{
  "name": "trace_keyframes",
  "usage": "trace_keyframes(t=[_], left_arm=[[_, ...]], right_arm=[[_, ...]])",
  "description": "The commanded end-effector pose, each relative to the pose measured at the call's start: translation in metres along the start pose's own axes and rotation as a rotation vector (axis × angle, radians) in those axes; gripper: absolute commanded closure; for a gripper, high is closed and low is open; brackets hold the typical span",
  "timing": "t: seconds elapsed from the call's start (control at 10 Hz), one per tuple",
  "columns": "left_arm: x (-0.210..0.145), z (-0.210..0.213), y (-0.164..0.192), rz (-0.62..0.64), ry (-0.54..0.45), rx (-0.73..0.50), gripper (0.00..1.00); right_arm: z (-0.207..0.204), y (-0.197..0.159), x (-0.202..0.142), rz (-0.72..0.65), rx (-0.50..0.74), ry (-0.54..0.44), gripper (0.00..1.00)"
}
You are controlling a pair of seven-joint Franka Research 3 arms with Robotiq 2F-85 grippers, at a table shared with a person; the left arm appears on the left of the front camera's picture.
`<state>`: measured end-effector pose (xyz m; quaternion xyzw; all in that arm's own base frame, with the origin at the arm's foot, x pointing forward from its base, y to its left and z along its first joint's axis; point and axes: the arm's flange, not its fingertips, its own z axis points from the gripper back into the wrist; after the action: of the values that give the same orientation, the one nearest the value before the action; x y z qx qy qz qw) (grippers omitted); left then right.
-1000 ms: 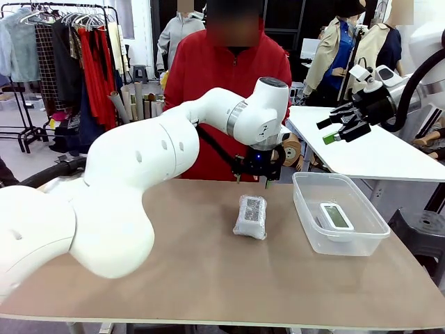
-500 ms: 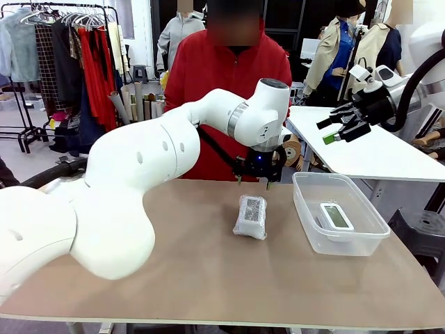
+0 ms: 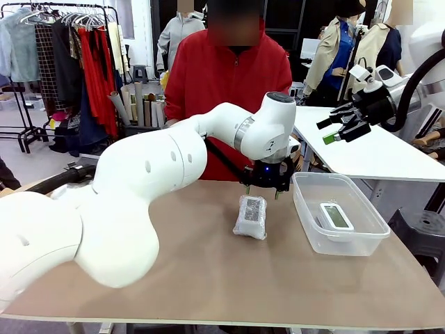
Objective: Separate and place wrapped and unwrapped clocks.
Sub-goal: Pick up the Digital clock indicated by the person.
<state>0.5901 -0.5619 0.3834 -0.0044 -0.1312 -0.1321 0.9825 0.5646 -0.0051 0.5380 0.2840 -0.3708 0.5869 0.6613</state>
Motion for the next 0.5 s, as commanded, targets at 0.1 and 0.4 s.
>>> trace_keyframes(t=[0.1, 0.4], left_arm=[[-0.015, -0.003, 0.001, 0.017, 0.008, -0.011, 0.00], [-0.023, 0.000, 0.004, 0.010, 0.021, 0.012, 0.00]], right_arm=[[0.001, 0.001, 0.001, 0.017, 0.002, -0.001, 0.00], [0.001, 0.001, 0.001, 0.017, 0.002, -0.001, 0.00]])
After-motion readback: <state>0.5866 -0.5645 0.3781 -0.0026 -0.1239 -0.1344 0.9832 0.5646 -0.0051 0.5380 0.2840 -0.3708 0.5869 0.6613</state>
